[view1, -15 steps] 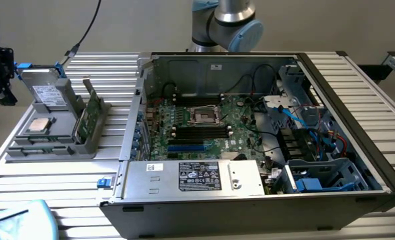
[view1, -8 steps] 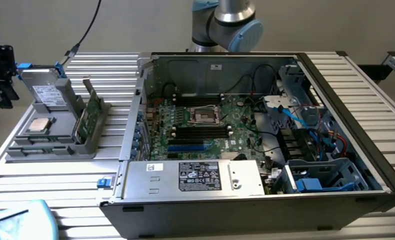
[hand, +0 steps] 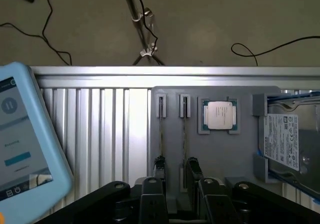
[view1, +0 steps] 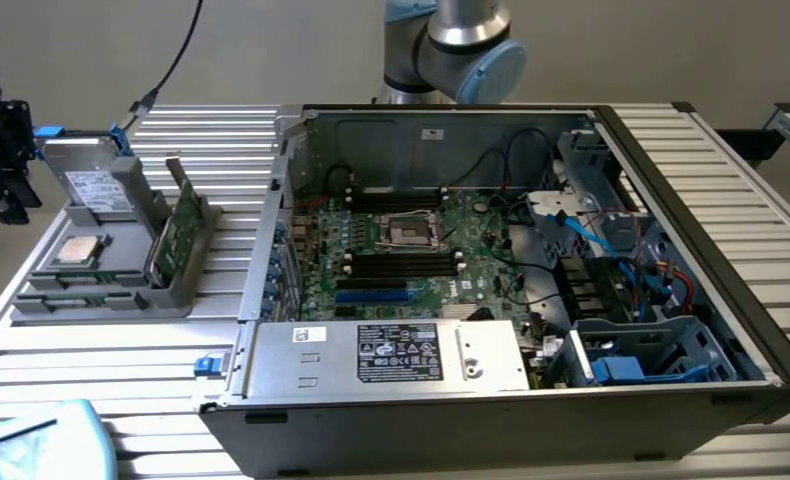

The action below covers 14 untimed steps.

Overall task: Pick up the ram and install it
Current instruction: 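Pick up the ram and move it above insertion slot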

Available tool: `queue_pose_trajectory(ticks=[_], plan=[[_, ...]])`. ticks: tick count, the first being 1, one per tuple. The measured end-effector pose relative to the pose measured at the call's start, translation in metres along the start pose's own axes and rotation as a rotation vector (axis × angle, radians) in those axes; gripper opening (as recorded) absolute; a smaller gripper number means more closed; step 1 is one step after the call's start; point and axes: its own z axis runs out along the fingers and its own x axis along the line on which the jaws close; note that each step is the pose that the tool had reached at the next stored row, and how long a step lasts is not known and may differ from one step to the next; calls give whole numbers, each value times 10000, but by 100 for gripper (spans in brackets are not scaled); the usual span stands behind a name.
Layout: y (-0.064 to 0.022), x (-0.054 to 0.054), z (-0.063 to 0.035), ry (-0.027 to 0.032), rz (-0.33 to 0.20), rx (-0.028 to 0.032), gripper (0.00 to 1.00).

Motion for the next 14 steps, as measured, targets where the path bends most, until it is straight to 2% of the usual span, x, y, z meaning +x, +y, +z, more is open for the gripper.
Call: queue_pose_trajectory(ticks=[14], plan=[[-10,-2,255,24,-232,8,31]])
